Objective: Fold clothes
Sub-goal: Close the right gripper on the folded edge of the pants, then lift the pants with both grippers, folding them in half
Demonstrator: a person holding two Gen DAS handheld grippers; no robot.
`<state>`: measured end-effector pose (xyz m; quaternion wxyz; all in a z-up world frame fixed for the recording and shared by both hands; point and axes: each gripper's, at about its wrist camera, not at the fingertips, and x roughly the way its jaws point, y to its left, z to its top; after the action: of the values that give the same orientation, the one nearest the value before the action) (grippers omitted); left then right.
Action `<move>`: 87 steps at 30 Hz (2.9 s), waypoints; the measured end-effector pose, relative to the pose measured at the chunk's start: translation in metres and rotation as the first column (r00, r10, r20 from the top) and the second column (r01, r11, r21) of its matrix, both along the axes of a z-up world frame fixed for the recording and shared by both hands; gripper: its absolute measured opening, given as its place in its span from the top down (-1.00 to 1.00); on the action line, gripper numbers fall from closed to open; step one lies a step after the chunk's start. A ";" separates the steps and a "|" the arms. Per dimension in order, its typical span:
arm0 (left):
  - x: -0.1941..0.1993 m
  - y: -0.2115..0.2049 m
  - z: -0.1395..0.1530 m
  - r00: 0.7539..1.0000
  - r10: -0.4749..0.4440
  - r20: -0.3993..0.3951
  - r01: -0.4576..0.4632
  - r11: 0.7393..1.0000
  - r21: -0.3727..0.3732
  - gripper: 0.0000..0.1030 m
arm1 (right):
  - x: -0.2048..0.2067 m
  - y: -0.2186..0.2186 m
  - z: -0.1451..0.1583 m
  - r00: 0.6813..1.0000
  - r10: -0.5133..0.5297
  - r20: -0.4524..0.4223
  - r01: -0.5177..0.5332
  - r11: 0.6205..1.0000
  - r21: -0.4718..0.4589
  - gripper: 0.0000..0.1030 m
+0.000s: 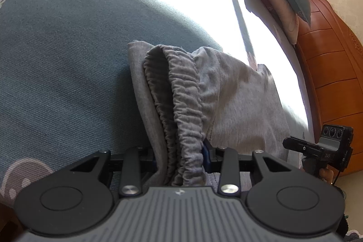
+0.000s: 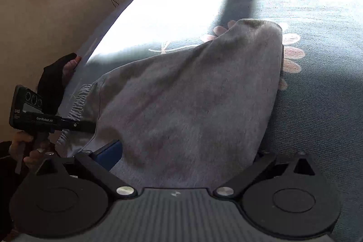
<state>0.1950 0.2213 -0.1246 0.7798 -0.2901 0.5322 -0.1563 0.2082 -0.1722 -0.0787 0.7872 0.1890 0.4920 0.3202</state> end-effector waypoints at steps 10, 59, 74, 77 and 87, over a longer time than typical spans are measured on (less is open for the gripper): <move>-0.002 -0.002 0.002 1.000 0.019 -0.005 -0.019 1.000 0.007 0.29 | 0.005 -0.030 -0.020 0.990 -0.132 -0.057 0.135 0.989 0.061 0.56; 0.126 -0.407 0.141 0.756 -0.575 0.313 0.546 0.818 0.183 0.43 | -0.142 -0.235 0.103 0.747 -0.599 0.290 0.549 0.801 0.240 0.62; 0.153 -0.644 0.145 0.533 -0.794 0.292 0.728 0.606 0.319 0.44 | -0.163 -0.354 0.073 0.458 -0.839 0.294 0.797 0.534 0.282 0.61; 0.150 -0.668 0.143 0.499 -0.820 0.280 0.740 0.571 0.355 0.44 | -0.161 -0.363 0.064 0.426 -0.862 0.274 0.816 0.497 0.296 0.60; 0.149 -0.693 0.122 0.472 -0.856 0.210 0.732 0.514 0.448 0.44 | -0.132 -0.372 0.035 0.383 -0.897 0.220 0.839 0.438 0.323 0.56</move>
<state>0.3439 -0.4713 -0.0030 0.7391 0.1540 0.4476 -0.4793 0.0758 -0.5443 -0.0433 0.8947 0.4180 0.1387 -0.0742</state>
